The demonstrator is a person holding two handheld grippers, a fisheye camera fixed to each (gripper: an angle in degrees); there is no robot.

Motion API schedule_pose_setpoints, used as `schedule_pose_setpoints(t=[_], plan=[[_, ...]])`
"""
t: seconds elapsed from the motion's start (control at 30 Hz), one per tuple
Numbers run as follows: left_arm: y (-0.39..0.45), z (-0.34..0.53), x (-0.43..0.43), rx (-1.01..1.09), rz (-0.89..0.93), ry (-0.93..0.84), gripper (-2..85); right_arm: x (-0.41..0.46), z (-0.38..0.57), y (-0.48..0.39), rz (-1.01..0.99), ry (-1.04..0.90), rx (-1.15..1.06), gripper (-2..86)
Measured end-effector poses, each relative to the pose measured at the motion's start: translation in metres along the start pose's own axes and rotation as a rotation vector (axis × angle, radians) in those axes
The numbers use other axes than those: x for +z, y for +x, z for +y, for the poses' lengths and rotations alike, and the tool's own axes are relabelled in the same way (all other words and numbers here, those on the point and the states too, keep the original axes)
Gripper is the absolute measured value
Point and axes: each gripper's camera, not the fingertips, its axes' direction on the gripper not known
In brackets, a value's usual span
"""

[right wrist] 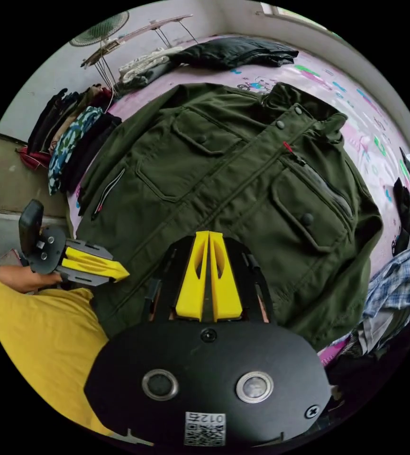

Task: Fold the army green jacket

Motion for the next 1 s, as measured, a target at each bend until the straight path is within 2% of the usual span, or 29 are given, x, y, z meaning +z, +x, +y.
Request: schedule_pose_setpoints(t=[0.07, 0.17, 0.37, 0.53, 0.6, 0.7, 0.8, 1.0], plan=[[0.001, 0.006, 0.040, 0.025, -0.063, -0.078, 0.4, 0.019, -0.010, -0.001, 0.046, -0.026, 0.009, 0.9], [0.003, 0.019, 0.068, 0.057, -0.118, -0.064, 0.4, 0.051, -0.026, 0.004, 0.109, -0.112, -0.016, 0.9], [-0.023, 0.038, 0.121, 0.025, -0.066, -0.094, 0.3, 0.068, -0.024, 0.024, 0.109, -0.097, 0.071, 0.8], [-0.041, 0.052, 0.150, 0.026, -0.018, -0.133, 0.3, 0.062, 0.002, 0.084, -0.209, -0.022, 0.315, 0.6], [-0.029, 0.063, 0.147, 0.050, -0.092, -0.092, 0.4, 0.043, 0.025, 0.082, -0.252, 0.067, 0.258, 0.6], [0.004, 0.088, 0.148, 0.152, -0.122, -0.048, 0.4, 0.024, 0.077, 0.055, -0.157, 0.045, 0.114, 0.5], [0.031, 0.117, 0.181, 0.227, -0.150, -0.107, 0.4, 0.030, 0.139, 0.023, -0.081, -0.029, 0.027, 0.4], [0.048, 0.171, 0.287, 0.334, -0.259, -0.264, 0.2, 0.083, 0.211, 0.003, -0.013, -0.139, 0.054, 0.1]])
